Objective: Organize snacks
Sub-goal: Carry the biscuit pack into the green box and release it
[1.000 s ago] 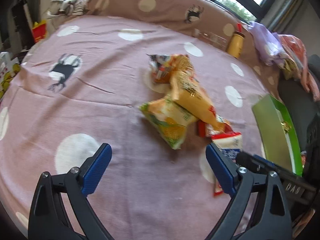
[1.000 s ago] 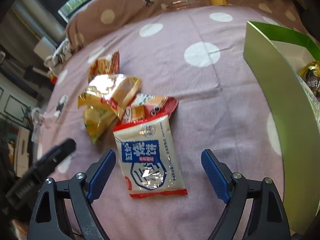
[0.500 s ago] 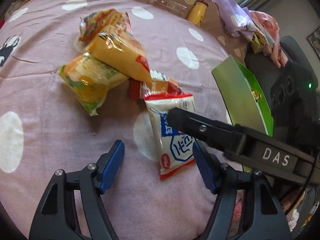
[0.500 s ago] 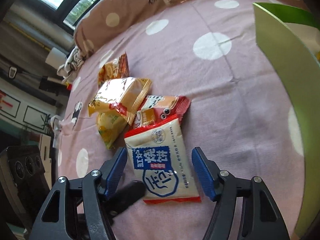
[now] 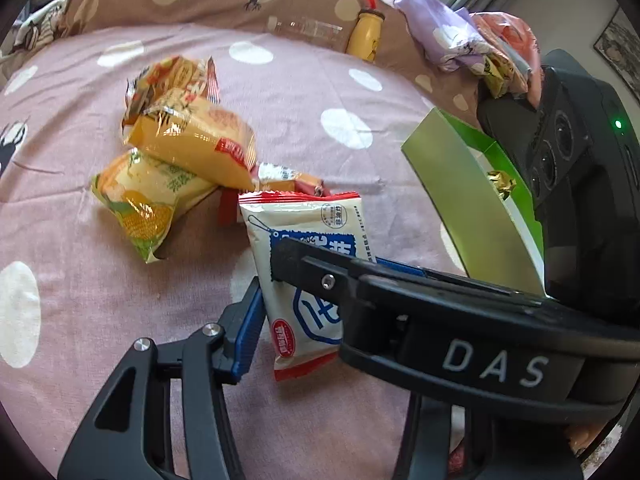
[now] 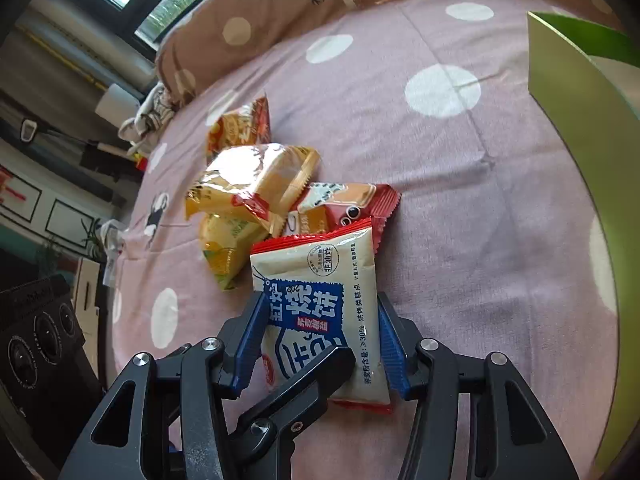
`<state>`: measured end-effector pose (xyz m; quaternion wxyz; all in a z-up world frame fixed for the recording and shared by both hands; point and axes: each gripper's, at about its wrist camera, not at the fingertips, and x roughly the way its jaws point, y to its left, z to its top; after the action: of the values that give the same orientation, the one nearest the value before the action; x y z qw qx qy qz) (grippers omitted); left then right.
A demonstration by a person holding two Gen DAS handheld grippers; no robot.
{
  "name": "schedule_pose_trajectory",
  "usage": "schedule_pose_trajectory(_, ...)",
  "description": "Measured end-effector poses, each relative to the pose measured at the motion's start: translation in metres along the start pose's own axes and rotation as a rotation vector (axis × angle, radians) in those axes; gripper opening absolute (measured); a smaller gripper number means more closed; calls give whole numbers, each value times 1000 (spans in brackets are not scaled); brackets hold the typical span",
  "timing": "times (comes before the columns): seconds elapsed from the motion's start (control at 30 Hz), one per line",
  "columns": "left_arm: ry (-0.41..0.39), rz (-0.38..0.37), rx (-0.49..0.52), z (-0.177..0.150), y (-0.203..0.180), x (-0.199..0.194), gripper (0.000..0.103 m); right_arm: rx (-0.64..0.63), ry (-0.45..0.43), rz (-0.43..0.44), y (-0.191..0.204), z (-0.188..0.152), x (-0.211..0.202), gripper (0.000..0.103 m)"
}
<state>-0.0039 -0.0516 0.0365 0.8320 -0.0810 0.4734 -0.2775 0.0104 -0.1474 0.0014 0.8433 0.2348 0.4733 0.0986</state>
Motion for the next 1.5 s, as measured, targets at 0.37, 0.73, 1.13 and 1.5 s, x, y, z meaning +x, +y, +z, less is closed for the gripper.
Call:
schedule_pose_trajectory(0.37,-164,-22,124,14,-51,-30,48,-28,-207,26,2,3,-74,56)
schedule_pose_trajectory(0.73,-237,-89,322,33,-131,-25,48,95,-412,18,-54,0,-150,56)
schedule_pose_trajectory(1.13,-124,-207,454,43,-196,35,48,343,-471,-56,-137,-3,-172,56)
schedule_pose_trajectory(1.5,-19,-205,438,37,-211,67,47,463,-400,-100,-173,-8,-163,56)
